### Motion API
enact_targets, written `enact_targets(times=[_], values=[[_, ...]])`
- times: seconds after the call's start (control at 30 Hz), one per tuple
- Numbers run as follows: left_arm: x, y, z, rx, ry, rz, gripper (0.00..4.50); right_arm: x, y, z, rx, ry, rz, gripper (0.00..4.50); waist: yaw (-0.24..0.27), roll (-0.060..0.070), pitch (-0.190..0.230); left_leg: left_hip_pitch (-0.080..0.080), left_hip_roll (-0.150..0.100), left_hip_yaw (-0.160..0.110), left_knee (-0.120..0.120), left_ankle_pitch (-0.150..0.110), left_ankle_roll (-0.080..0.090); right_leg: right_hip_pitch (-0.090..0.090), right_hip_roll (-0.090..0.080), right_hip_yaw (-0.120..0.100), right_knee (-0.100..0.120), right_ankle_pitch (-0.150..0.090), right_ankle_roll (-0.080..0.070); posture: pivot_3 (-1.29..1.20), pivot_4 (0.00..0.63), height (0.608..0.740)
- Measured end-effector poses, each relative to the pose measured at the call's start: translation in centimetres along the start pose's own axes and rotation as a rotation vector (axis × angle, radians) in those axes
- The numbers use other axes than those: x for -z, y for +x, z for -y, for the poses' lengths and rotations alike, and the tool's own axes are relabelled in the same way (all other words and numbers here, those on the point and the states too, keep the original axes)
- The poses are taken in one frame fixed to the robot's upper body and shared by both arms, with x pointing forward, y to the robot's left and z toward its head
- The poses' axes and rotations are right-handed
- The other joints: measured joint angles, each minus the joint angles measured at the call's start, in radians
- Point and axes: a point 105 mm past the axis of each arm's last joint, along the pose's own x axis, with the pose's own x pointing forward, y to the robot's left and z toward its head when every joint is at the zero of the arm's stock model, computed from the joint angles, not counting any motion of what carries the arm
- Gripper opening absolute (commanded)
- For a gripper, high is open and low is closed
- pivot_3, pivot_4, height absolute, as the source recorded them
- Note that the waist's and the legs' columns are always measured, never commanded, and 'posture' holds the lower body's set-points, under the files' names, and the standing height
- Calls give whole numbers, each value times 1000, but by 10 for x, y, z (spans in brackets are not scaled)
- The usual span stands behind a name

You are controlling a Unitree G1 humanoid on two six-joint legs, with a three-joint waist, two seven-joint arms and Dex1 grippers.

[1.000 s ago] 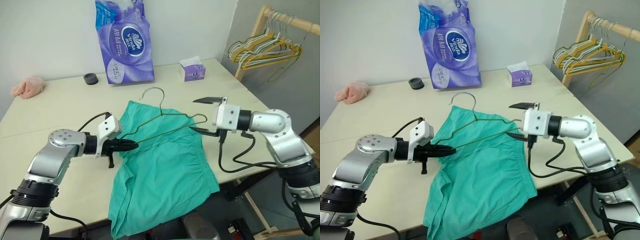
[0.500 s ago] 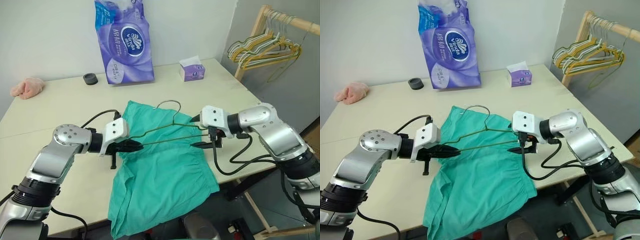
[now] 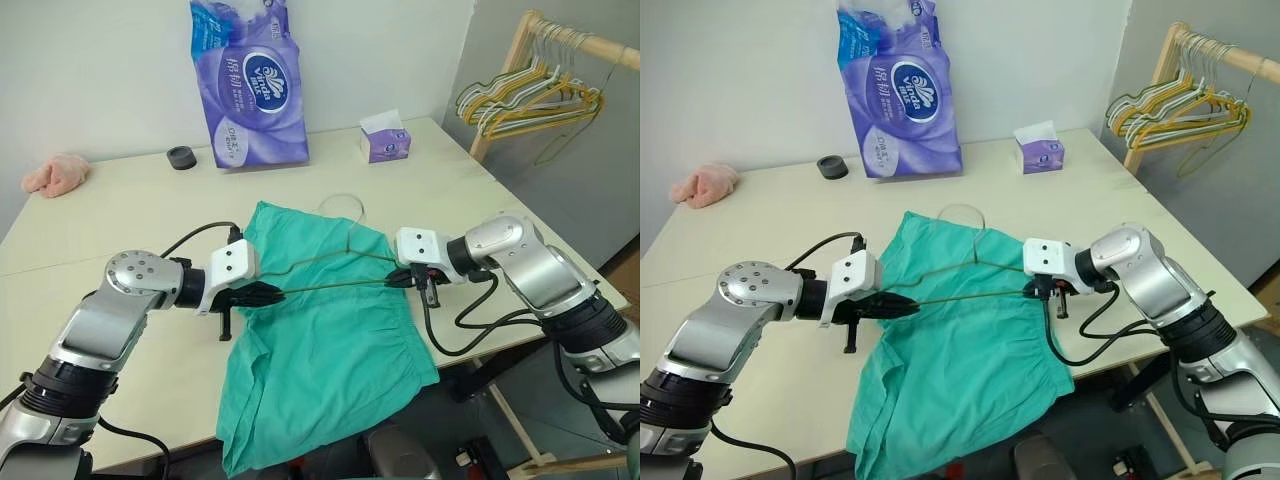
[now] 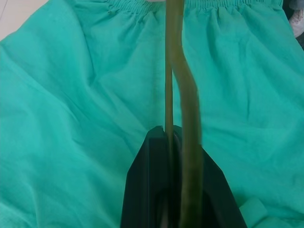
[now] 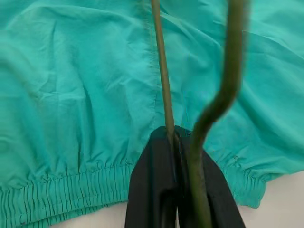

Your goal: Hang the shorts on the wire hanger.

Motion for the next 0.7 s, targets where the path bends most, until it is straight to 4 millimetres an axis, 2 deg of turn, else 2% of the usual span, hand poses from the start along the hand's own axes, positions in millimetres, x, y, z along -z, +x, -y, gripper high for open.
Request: enact_targets(times=[0.2, 0.37, 0.47, 0.57, 0.7], values=[[0, 2, -1, -15, 11, 18, 0, 3, -2, -4, 0, 56, 8, 25, 1, 0, 0, -1, 0, 0, 0, 0, 0, 0, 0, -1, 0, 0, 0, -346, 18, 740], [-1, 6, -10, -89, -39, 93, 1414, 11, -4, -12, 0, 124, 17, 0, 0, -1, -4, -3, 0, -1, 1, 0, 0, -3, 0, -2, 0, 0, 0, -358, 19, 740], [-10, 4, -19, -160, -61, 183, 2314, 23, -8, -16, 18, 185, -4, 0, 0, 1, -5, -7, 0, -2, 2, 0, 0, -5, -1, -2, 1, 0, 0, -373, 24, 740], [-16, -7, -31, -245, -125, 282, 2314, 34, -16, -20, 58, 234, -18, 0, -1, 1, -6, -8, 0, -2, 3, 0, 0, -6, -1, -2, 1, 0, 0, -387, 29, 740], [-7, -37, -56, -403, -228, 332, 2314, 53, -30, -25, 119, 339, -44, 0, -5, 1, -7, -8, 0, -2, 3, 0, 0, -6, -1, -2, 1, 0, 0, -397, 36, 740]])
